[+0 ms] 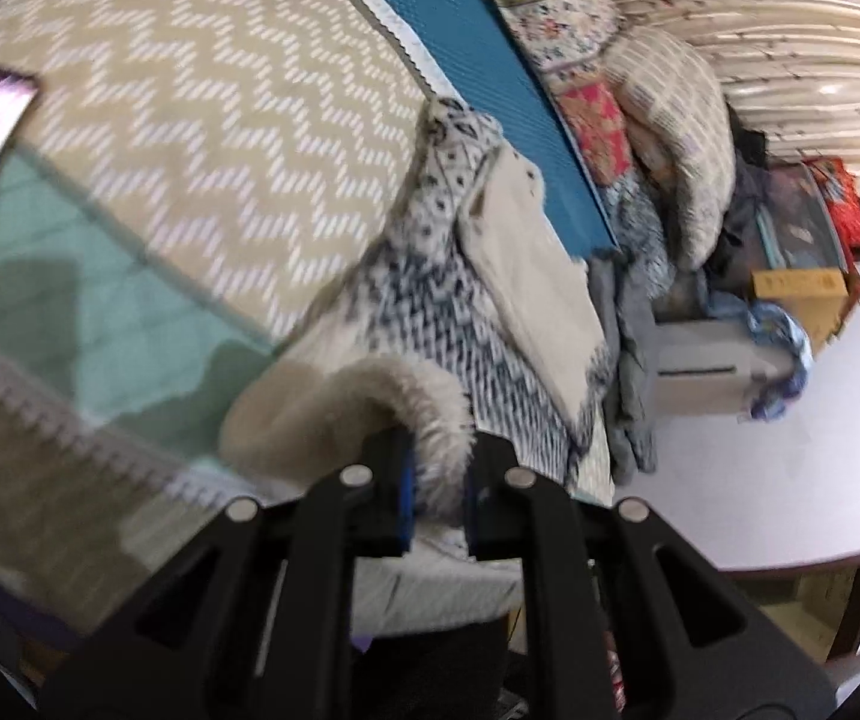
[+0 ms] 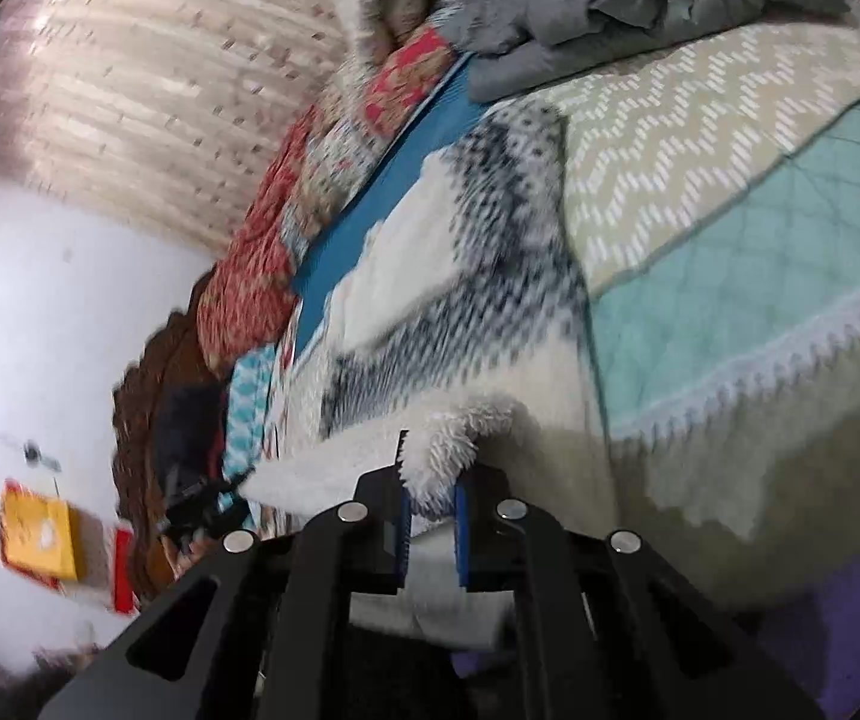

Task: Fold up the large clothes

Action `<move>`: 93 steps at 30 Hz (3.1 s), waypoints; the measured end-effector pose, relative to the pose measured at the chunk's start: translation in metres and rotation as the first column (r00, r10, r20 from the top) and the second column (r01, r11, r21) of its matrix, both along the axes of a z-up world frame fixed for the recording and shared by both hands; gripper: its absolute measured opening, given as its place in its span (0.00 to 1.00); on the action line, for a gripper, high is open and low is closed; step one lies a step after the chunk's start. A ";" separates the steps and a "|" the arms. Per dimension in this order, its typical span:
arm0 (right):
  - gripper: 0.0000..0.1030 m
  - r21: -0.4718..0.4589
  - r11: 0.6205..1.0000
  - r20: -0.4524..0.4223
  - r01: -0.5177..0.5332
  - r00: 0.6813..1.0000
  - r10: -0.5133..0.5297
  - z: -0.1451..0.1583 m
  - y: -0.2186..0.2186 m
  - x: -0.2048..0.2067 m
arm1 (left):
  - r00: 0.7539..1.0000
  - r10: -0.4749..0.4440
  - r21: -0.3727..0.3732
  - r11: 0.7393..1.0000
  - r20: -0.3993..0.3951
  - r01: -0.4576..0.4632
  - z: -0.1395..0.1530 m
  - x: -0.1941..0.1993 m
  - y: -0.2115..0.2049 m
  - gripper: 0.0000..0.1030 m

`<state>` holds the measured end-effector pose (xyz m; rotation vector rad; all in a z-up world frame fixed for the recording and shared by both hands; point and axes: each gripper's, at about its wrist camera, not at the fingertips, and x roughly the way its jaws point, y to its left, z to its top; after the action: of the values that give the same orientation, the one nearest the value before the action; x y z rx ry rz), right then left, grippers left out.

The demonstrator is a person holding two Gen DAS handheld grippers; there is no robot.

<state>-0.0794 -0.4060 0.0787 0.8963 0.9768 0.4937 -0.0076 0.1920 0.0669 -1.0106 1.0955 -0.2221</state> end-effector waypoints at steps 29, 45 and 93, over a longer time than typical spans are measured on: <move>0.88 -0.273 0.919 0.074 -0.285 0.946 0.315 0.006 0.136 0.070 | 0.992 -0.008 0.022 1.000 0.123 0.006 0.007 0.073 -0.008 0.62; 0.91 -0.245 0.945 0.072 -0.215 0.968 0.239 -0.012 0.188 0.145 | 0.953 -0.292 0.279 0.925 0.083 0.259 -0.019 0.065 -0.075 0.62; 0.74 -0.065 0.992 -0.089 0.107 0.990 -0.113 -0.033 0.011 -0.079 | 0.982 -0.173 0.345 0.919 -0.079 0.189 -0.020 -0.015 0.008 0.67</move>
<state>-0.1587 -0.3953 0.0459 0.9200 1.0150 0.3298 -0.0227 0.1997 0.0467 -0.5969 1.2220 -0.1445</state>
